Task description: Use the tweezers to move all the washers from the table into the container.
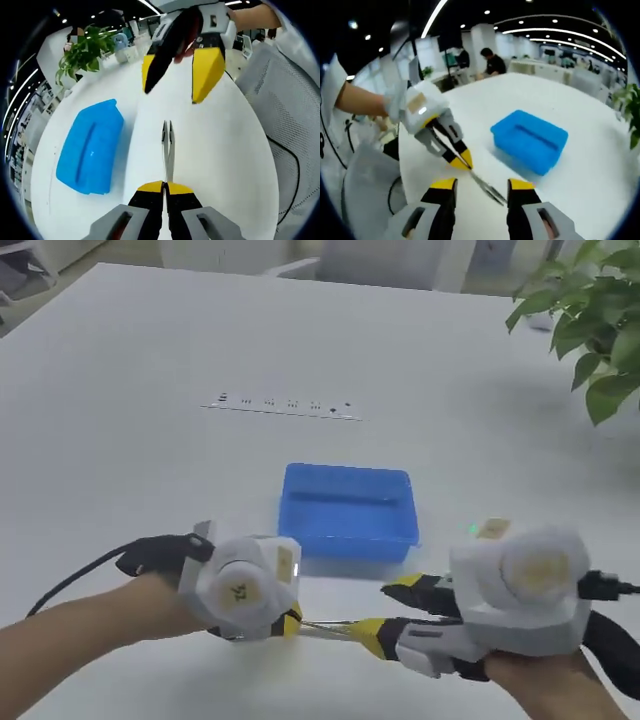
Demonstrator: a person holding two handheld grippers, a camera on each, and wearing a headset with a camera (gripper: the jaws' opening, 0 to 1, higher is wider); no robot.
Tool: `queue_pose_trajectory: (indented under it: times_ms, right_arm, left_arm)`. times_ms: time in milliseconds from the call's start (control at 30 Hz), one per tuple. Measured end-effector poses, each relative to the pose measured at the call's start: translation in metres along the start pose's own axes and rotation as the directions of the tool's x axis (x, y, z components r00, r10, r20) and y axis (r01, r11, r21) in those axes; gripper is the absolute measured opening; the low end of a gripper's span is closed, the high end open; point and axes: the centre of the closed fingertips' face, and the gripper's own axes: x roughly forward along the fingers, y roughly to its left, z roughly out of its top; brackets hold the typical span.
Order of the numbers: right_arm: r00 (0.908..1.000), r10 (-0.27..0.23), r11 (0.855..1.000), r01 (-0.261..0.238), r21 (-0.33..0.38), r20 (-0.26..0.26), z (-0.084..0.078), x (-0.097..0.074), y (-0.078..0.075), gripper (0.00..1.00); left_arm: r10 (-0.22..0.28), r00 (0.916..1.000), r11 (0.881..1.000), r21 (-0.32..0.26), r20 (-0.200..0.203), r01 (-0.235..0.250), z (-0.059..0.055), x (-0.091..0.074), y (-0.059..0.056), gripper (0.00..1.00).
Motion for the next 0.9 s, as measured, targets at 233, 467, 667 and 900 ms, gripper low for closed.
queue_pose_trajectory:
  times_ms: [233,467,667,900]
  right_arm:
    - [0.9813,-0.168,0.985,0.164,0.051,0.093,0.006,-0.058,0.000,0.71]
    - [0.9577,-0.251,0.964,0.234,0.124,0.142,-0.001,-0.085,0.007,0.89]
    - [0.9498,-0.275,0.955,0.252,0.158,0.149,-0.006,-0.086,-0.001,0.94]
    - [0.9540,-0.276,0.951,0.254,0.175,0.117,-0.007,-0.078,-0.013,0.96]
  left_arm:
    - [0.017,0.9995,1.000,-0.014,-0.027,-0.017,-0.001,0.003,-0.002,0.00]
    - [0.051,0.9973,0.994,-0.091,-0.052,-0.056,-0.002,0.005,-0.003,0.00]
    - [0.080,0.9947,0.953,-0.288,-0.064,-0.095,-0.004,-0.004,0.002,0.22]
    - [0.242,0.9692,0.811,-0.538,-0.047,-0.229,-0.010,-0.034,0.016,0.49]
